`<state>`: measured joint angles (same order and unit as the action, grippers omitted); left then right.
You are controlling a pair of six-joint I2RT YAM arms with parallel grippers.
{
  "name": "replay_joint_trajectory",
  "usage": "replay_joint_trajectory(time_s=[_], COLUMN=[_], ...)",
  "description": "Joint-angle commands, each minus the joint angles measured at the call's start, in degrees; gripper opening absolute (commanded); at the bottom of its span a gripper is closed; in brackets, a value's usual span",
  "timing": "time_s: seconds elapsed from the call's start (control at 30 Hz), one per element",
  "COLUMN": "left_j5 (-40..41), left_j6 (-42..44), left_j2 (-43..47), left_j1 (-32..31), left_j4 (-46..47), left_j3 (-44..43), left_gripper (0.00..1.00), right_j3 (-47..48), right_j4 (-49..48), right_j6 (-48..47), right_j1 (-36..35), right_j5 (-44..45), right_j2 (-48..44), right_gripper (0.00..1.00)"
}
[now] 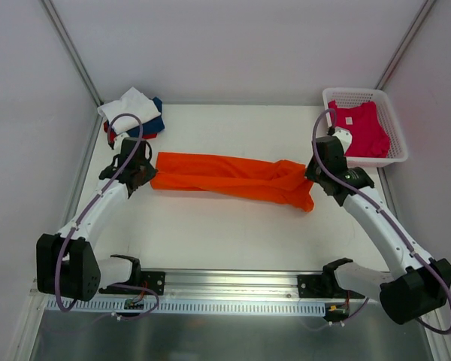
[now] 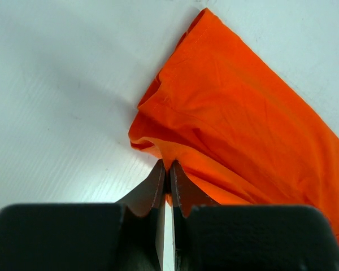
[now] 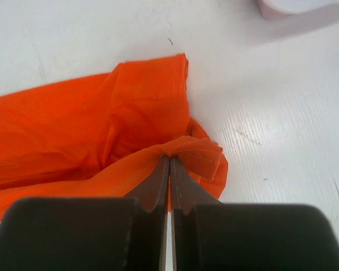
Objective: Fold and stack the t-shirts
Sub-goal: Fold the tshirt
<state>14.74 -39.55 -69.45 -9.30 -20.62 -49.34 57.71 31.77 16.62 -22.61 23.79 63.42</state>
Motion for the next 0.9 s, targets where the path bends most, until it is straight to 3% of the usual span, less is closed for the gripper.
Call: replay_joint_trajectory(time_s=[0.0,0.87], left_j5=[-0.9,-3.4], left_j6=[2.4,2.5], left_j2=[-2.6,-26.6], left_j1=[0.9,3.6], left_j4=[3.4,11.5], left_j3=[-3.3,-15.1], left_gripper=[0.0,0.0], right_j3=[5.4,21.1], right_j4=[-3.7,-10.7], right_j6=[-3.5,-8.8], right_j1=[1.6,6.4], right_j5=[1.2,-1.8], right_j2=[3.3,31.6], right_gripper=[0.0,0.0])
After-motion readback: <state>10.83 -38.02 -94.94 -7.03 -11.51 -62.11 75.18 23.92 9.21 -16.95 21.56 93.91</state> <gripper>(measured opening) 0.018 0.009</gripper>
